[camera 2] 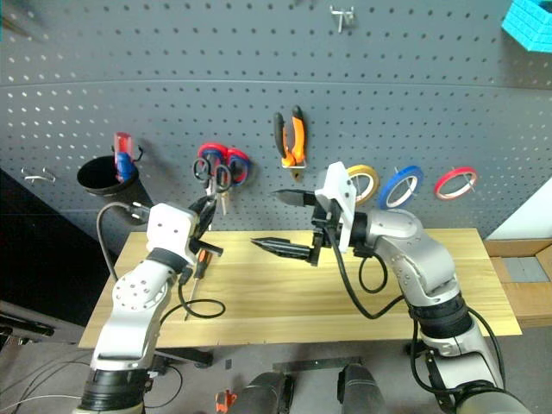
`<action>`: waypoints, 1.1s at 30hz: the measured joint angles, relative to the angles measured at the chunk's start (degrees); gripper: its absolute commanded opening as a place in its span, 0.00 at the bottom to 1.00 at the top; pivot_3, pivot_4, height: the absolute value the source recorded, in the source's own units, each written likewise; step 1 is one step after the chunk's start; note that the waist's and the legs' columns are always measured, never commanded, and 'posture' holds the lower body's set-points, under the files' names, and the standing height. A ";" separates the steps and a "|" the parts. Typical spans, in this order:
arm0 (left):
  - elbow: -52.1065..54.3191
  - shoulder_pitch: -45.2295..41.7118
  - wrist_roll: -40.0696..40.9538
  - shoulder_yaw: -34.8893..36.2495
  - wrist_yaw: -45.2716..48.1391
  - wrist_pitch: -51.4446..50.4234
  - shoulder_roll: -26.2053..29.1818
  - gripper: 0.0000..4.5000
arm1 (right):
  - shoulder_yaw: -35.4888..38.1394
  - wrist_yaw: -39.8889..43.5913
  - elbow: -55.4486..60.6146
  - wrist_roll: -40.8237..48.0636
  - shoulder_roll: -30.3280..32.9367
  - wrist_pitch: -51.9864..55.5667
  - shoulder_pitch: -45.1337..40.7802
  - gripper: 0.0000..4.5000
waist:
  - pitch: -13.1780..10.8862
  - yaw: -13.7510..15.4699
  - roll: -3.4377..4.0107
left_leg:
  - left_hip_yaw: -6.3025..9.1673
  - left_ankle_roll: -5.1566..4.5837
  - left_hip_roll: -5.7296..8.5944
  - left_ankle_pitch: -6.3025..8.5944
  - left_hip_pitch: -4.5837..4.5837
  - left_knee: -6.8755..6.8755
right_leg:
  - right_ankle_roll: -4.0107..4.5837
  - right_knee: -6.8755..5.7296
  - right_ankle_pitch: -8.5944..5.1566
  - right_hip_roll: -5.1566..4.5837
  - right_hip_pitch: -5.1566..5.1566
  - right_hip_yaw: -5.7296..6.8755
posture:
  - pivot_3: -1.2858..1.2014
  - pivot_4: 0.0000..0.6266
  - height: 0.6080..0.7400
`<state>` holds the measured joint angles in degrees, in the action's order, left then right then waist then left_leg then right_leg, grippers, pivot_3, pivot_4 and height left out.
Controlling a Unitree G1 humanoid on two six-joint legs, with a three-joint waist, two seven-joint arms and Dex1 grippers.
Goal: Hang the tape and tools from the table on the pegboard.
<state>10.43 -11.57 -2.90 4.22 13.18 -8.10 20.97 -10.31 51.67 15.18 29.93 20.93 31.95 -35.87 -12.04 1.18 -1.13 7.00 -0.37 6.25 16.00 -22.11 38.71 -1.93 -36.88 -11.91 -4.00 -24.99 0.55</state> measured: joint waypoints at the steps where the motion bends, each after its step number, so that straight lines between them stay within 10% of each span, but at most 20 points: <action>1: -1.55 -1.17 -0.65 0.04 -0.81 -0.80 -0.20 0.02 | -0.05 -0.12 0.08 0.00 -0.01 0.00 0.00 1.00 | 0.00 0.03 -0.01 | 0.00 0.00 0.00 0.00 0.00 0.01 | 0.00 0.00 0.00 0.00 0.00 0.01 | 0.51 0.25 1.00; 7: -6.55 -7.62 -0.74 0.02 -2.36 -5.70 -1.19 0.02 | -0.62 -0.59 0.27 -0.41 0.16 0.00 0.08 1.00 | 0.03 -0.38 -0.04 | -0.06 0.00 0.00 0.00 0.01 0.02 | -0.01 -0.06 0.00 0.01 -0.04 0.01 | 0.51 0.25 1.00; 18: -8.43 -7.30 -0.19 -0.23 -1.30 -12.33 -1.25 0.84 | -1.45 -0.88 0.37 -1.56 0.32 0.00 0.57 1.00 | 0.03 -1.32 -0.04 | -0.07 0.01 0.00 -0.01 0.01 0.02 | 0.00 -0.07 0.01 0.02 -0.07 -0.02 | 0.51 0.26 1.00; 33: -17.91 -5.62 2.94 6.39 0.43 -36.42 6.24 0.84 | -8.02 -0.82 1.18 -3.97 -0.10 1.97 2.86 1.00 | 0.04 0.17 -0.09 | 0.06 0.00 0.02 0.00 0.01 0.09 | -0.01 -0.07 0.01 -0.02 -0.18 0.04 | 0.53 0.30 1.00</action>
<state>-7.48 -17.18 0.04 10.61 13.62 -44.52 27.21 -18.33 50.86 16.35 25.96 20.83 33.92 -33.01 -12.00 1.35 -1.21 7.06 -0.37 6.27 16.00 -22.10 38.80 -1.93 -36.96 -11.91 -4.02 -25.17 0.58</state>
